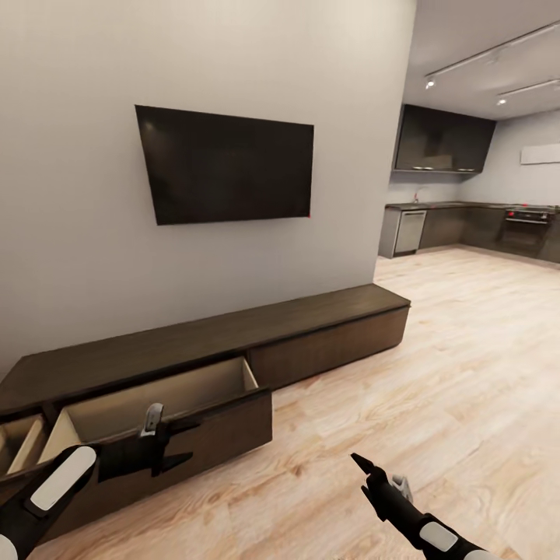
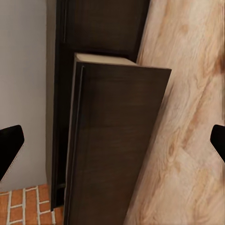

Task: Place each of the two pumpkins and all three candles from the living room inside a cabinet in the living room (use any cabinet), then make sure every cabinet is closed, and position the cauldron so it is next to a table in the living room.

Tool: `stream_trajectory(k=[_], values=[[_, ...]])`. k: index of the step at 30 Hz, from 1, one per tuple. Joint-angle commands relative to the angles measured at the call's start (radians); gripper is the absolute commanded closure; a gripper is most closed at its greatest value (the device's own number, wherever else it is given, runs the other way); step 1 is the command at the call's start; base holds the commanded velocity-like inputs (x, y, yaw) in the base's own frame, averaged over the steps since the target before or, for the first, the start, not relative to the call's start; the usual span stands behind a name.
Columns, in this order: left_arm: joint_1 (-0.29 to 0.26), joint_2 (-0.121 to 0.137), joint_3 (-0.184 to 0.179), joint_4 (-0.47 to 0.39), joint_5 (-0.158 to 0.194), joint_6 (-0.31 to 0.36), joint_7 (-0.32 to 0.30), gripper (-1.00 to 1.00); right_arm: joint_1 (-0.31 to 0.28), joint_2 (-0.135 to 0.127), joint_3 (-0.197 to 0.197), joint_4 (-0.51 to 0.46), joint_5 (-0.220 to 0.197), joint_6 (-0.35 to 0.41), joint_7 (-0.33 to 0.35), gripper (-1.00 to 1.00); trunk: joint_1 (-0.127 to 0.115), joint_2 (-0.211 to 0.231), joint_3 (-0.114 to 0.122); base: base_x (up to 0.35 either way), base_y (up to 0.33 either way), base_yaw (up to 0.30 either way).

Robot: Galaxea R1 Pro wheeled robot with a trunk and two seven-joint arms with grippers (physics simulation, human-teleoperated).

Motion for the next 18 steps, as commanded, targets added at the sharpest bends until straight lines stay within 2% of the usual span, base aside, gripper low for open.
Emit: stream_trajectory(k=[1, 11, 18], values=[[-0.001, 0.001, -0.003, 0.001, -0.003, 0.000, -0.007, -1.00, -0.001, 0.000, 0.006, 0.001, -0.011, 0.008, 0.002, -1.00, -0.004, 0.007, 0.002, 0.000, 0.000, -0.273], [-0.001, -0.001, -0.013, 0.000, -0.005, 0.000, -0.006, -1.00, -0.001, 0.000, 0.007, 0.007, -0.009, 0.003, 0.001, -1.00, -0.042, 0.077, 0.033, 0.000, 0.000, -0.275], [-0.001, -0.001, -0.040, -0.001, -0.007, -0.001, -0.004, -1.00, -0.001, 0.000, 0.007, 0.008, -0.010, -0.068, -0.007, -1.00, -0.069, 0.126, 0.055, 0.000, 0.000, -0.276]])
